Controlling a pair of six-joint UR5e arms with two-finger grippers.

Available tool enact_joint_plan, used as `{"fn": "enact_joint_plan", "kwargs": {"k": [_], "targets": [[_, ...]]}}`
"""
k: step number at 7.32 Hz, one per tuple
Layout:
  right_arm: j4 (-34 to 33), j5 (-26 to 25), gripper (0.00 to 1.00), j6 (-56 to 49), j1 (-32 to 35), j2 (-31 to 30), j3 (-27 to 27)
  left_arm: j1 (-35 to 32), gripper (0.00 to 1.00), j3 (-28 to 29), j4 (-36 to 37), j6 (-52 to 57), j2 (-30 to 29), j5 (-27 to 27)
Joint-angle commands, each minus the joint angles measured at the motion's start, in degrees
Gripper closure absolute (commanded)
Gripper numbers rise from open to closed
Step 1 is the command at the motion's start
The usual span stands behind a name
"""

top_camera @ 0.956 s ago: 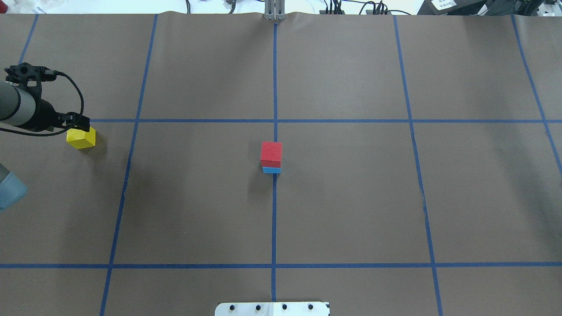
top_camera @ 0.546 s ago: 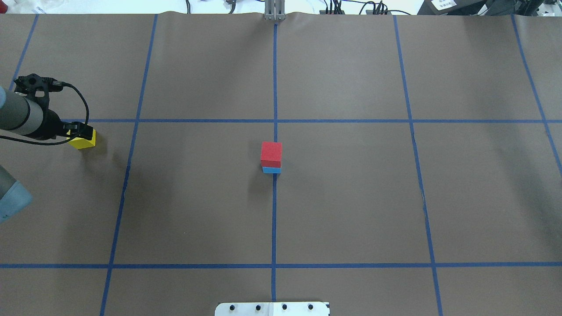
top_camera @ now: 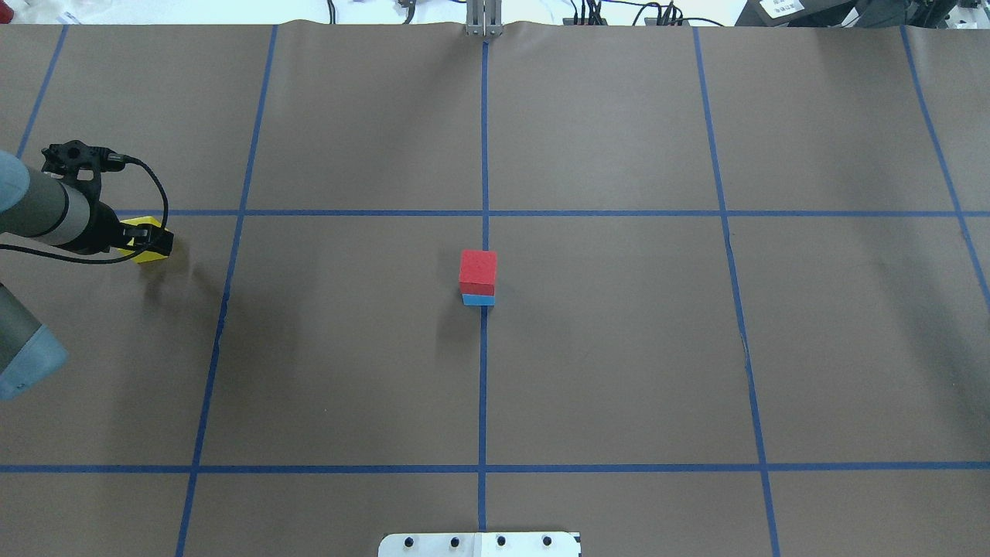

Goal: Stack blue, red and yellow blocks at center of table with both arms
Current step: 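Move the left gripper to the yellow cube and close on it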

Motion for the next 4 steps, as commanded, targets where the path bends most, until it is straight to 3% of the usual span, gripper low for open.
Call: {"fn": "enact_joint_plan", "kwargs": {"k": [1, 2, 3, 4], "targets": [[0.0, 0.0, 0.0, 0.0, 0.0, 0.1, 0.0, 0.0, 0.06, 2.9, -3.7, 2.2, -0.2, -0.2], [0.1, 0.0, 0.0, 0.0, 0.0, 0.1, 0.0, 0.0, 0.07, 3.2, -3.9, 2.4, -0.6, -0.2], [0.1, 0.0, 0.0, 0.0, 0.0, 0.1, 0.0, 0.0, 0.14, 3.2, -3.9, 2.4, -0.6, -0.2], [0.1, 0.0, 0.0, 0.0, 0.0, 0.1, 0.1, 0.0, 0.58, 3.2, -3.9, 2.6, -0.6, -0.2]]}}
